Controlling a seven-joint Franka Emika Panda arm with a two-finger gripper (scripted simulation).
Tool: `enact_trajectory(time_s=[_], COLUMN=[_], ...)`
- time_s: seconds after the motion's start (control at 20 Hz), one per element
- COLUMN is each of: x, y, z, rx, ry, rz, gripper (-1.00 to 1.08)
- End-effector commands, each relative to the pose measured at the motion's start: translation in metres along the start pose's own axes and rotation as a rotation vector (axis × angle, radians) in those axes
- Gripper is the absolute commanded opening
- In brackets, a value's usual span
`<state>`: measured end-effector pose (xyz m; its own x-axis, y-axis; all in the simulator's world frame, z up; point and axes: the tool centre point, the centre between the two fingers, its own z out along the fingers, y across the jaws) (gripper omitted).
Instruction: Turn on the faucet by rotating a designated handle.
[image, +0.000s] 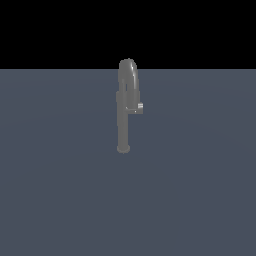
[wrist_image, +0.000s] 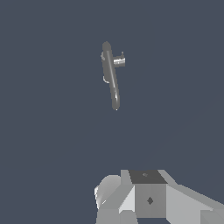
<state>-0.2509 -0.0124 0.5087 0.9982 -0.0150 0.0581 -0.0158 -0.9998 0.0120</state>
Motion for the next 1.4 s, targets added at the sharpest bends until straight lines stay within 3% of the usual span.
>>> enact_trajectory(time_s=[0.0,0.35,0.65,1.35], x=[0.0,0.006,0.021,0.088], y=[0.0,-0.001,-0.002,-0.004], z=[0.0,0.001,0.004,0.026], rx=[0.0,0.014,0.049,0.207], ry=[0.0,-0.018,-0.063,-0.266], rz=[0.0,0.015,0.053,0.223], gripper=[-1.0,-1.0,-1.0,-1.0])
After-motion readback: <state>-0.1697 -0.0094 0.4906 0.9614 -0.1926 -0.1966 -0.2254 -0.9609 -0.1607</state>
